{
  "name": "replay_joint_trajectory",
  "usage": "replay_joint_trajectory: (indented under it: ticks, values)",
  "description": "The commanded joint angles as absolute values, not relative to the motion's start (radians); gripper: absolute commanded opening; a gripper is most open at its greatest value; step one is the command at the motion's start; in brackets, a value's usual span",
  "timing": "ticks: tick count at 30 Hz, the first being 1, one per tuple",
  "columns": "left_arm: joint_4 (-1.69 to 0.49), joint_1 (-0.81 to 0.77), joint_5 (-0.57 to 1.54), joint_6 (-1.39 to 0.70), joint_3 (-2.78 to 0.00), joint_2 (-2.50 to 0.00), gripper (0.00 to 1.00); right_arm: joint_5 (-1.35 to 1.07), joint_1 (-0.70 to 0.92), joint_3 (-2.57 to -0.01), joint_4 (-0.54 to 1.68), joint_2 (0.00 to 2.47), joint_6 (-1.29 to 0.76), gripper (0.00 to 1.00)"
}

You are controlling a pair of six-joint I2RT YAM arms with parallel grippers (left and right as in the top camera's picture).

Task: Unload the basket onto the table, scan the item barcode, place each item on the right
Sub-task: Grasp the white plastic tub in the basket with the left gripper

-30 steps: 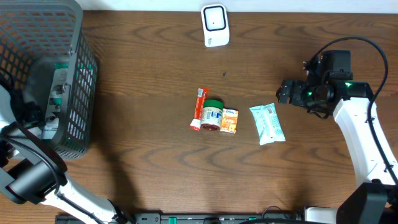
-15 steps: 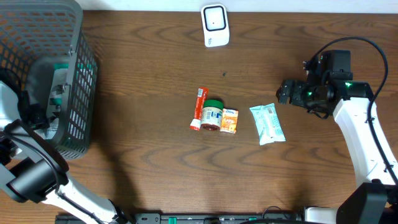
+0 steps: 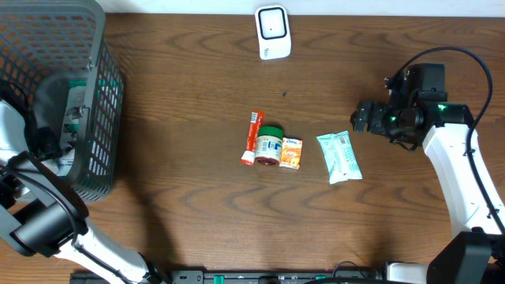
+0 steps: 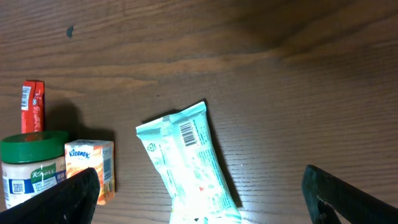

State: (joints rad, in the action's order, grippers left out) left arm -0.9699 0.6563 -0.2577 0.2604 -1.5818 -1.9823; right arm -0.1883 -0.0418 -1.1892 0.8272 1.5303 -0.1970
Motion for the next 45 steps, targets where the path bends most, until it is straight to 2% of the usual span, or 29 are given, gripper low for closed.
replay_joint_trajectory:
  ticks: [1, 12, 14, 18, 24, 40, 45]
  values:
    - [-0.962, 0.639, -0.248, 0.247, -1.666, -1.897, 0.64, -0.189, -0.044, -1.196, 0.830, 1.526, -0.186, 0.99]
    - [-0.859, 0.582, -0.248, 0.204, -1.760, -1.635, 0.65, -0.188, -0.042, -1.196, 0.830, 1.526, -0.186, 0.99]
    - [-0.881, 0.589, -0.248, 0.204, -1.758, -1.633, 0.71, -0.189, -0.042, -1.196, 0.830, 1.526, -0.186, 0.99]
    - [-0.913, 0.595, -0.247, 0.178, -1.702, -1.664, 0.80, -0.189, -0.042, -1.196, 0.830, 1.526, -0.186, 0.99]
    - [-0.950, 0.597, -0.248, 0.180, -1.618, -1.775, 0.82, -0.189, -0.041, -1.196, 0.830, 1.526, -0.186, 0.99]
    - [-0.975, 0.657, -0.247, 0.182, -1.608, -1.970, 0.86, -0.188, -0.041, -1.196, 0.826, 1.526, -0.186, 0.99]
    - [-0.958, 0.688, -0.130, 0.186, -1.608, -1.994, 0.86, -0.189, -0.041, -1.196, 0.827, 1.526, -0.186, 0.99]
